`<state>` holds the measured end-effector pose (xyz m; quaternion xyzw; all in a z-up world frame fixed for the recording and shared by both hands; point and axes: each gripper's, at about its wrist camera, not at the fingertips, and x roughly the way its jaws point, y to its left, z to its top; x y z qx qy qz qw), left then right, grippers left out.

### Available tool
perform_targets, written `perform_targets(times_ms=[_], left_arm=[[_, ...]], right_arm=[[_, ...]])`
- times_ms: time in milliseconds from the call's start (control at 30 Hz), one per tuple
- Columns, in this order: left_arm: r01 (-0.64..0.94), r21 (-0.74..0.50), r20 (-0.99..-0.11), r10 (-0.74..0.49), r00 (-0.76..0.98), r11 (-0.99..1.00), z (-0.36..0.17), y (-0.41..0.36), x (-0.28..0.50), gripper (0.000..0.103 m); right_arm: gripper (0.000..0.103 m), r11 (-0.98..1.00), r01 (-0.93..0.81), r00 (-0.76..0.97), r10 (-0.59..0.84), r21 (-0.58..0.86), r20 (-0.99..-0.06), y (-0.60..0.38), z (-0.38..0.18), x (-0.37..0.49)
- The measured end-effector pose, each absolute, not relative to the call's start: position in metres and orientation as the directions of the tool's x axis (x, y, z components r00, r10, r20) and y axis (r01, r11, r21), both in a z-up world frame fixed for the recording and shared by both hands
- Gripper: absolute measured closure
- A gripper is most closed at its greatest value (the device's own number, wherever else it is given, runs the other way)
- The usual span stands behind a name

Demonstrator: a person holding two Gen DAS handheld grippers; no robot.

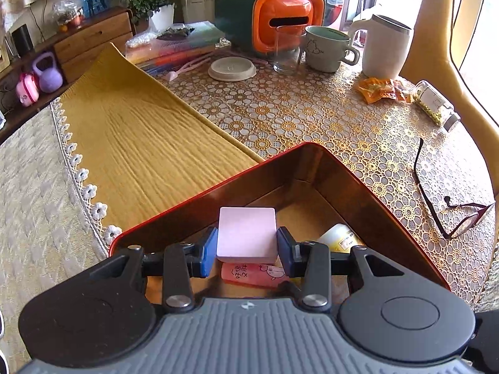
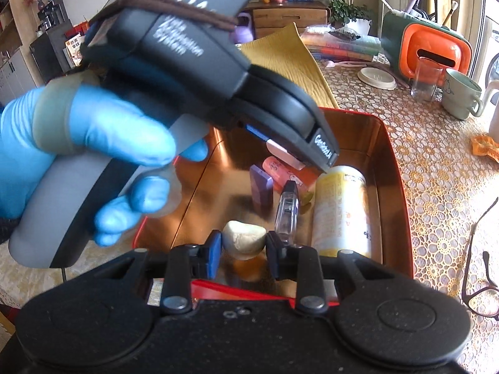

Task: Organize rigid objects
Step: 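Open the left tool to drop the pink pad in the tin while the right tool drops the pebble, then withdraw both tools from the tin toward the remaining objects on the cloth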

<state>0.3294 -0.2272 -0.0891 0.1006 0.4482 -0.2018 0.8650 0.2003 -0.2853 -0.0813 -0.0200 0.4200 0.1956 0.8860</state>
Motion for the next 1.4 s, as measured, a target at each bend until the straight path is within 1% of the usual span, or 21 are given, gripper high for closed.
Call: perform_targets(times_ms=[200,400,767,833,967,1100,1333,1400], left_arm=[[0.425,-0.034,-0.837,-0.258,0.482,0.905,-0.096,-0.228,0.337,0.063],[0.407,-0.034,-0.850,-0.241,0.469,0.913,-0.102,-0.227,0.341,0.063],[0.419,-0.025,-0.834,-0.250,0.492,0.908,-0.094,-0.223,0.330,0.062],[0.422,-0.029,-0.827,-0.259,0.499,0.906,-0.089,-0.220,0.325,0.059],[0.430,-0.034,-0.812,-0.276,0.515,0.902,-0.079,-0.213,0.314,0.058],[0.435,-0.031,-0.794,-0.287,0.536,0.900,-0.068,-0.203,0.300,0.058],[0.431,-0.035,-0.762,-0.303,0.572,0.901,-0.045,-0.176,0.272,0.058],[0.424,-0.035,-0.753,-0.303,0.584,0.905,-0.039,-0.167,0.265,0.058]], right_arm=[[0.071,0.923,-0.362,0.568,0.329,0.130,-0.755,-0.284,-0.082,0.202],[0.071,0.926,-0.351,0.568,0.331,0.141,-0.754,-0.285,-0.083,0.203],[0.066,0.932,-0.325,0.585,0.331,0.160,-0.740,-0.292,-0.077,0.198],[0.066,0.934,-0.319,0.587,0.329,0.162,-0.739,-0.292,-0.077,0.197],[0.064,0.934,-0.315,0.598,0.332,0.167,-0.730,-0.293,-0.072,0.192],[0.059,0.937,-0.312,0.614,0.327,0.160,-0.718,-0.292,-0.066,0.188],[0.055,0.936,-0.314,0.631,0.331,0.159,-0.702,-0.287,-0.055,0.177],[0.050,0.937,-0.315,0.638,0.329,0.153,-0.697,-0.285,-0.052,0.172]])
